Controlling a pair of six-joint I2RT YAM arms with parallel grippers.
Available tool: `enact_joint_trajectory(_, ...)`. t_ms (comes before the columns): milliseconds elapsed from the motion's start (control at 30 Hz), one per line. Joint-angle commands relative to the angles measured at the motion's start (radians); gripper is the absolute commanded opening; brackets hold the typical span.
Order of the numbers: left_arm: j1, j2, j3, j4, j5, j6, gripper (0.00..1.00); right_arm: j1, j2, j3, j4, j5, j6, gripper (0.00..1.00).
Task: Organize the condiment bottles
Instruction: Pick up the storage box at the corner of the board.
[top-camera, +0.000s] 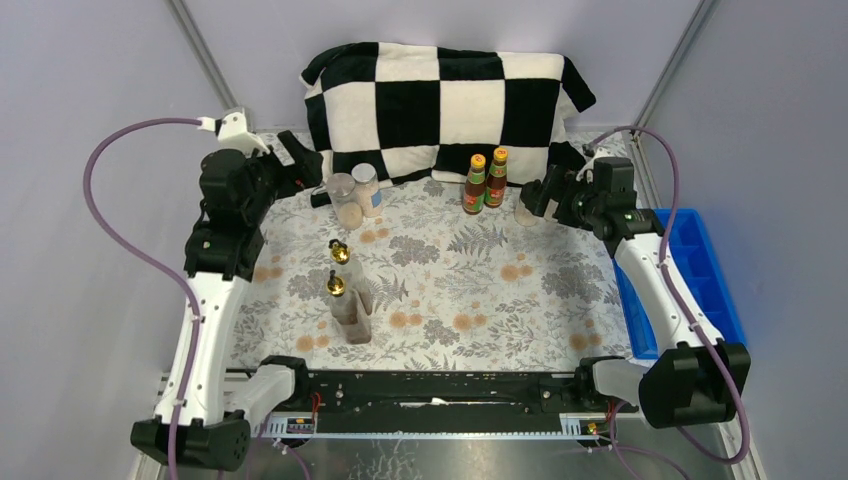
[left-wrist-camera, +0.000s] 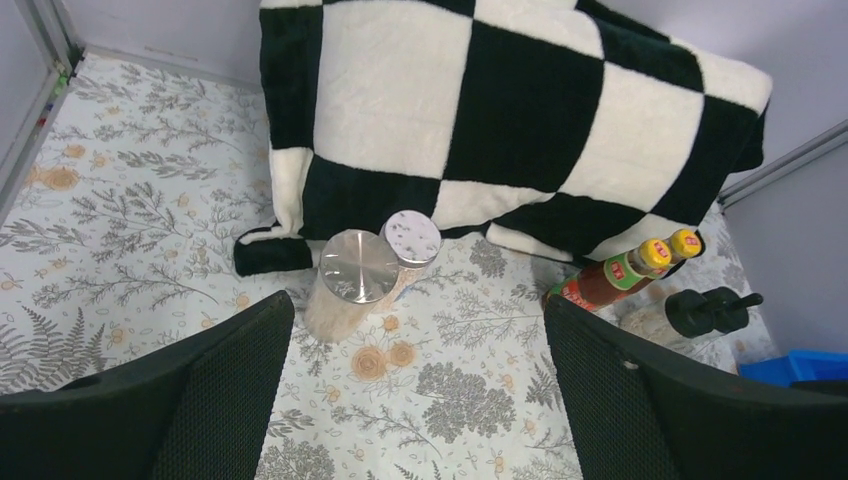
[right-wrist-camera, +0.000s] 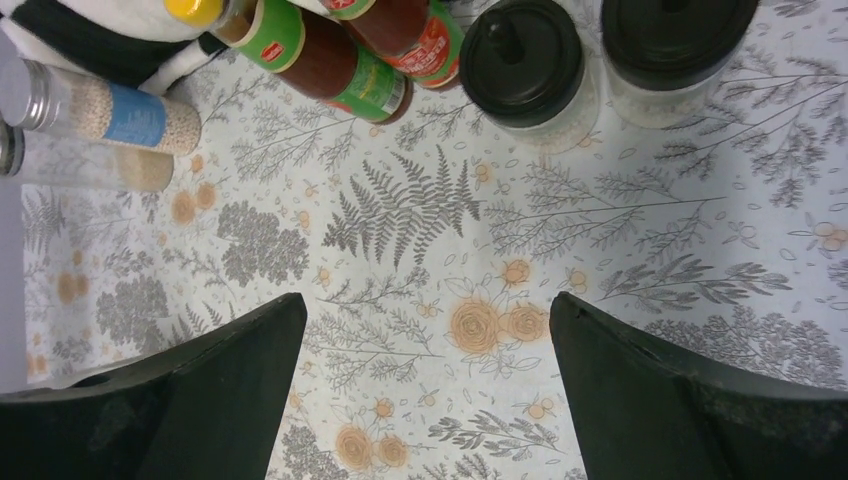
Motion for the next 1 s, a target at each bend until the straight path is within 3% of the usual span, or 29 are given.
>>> enact_joint_trajectory(0, -0.001, 0.057, 0.046, -0.046, -0.009, 0.051, 0.99, -0.001, -0.001, 0.076, -0.068, 0.113, -0.041, 1.0)
enact_joint_trajectory(100, -0.001, 0.083, 0.061, -0.036, -0.029, 0.056, 0.99, -0.001, -0.02, 0.076, -0.089, 0.253, -0.049, 1.0)
enact_joint_trajectory(233, -0.001, 0.107, 0.062, -0.01, -0.032, 0.056, 0.99, -0.002, -0.047, 0.073, -0.137, 0.59, -0.007, 1.0)
enact_joint_trajectory(500, -0.001, 0.169, 0.087, -0.032, 0.033, 0.048, 0.99, -0.006, -0.192, -0.108, -0.039, 0.883, 0.125, 1.0)
enact_joint_trajectory(600, -0.001, 0.168, 0.082, -0.032, 0.032, 0.048, 0.99, -0.029, -0.147, -0.118, -0.064, 0.905, 0.156, 1.0)
enact_joint_trajectory(833, -0.001, 0.169, 0.064, -0.03, 0.043, 0.057, 0.99, -0.126, -0.084, -0.194, -0.001, 0.793, 0.22, 0.97)
enact_joint_trajectory(967, -0.001, 0.154, 0.059, -0.035, 0.03, 0.071, 0.99, -0.172, -0.062, -0.201, 0.011, 0.859, 0.269, 0.76)
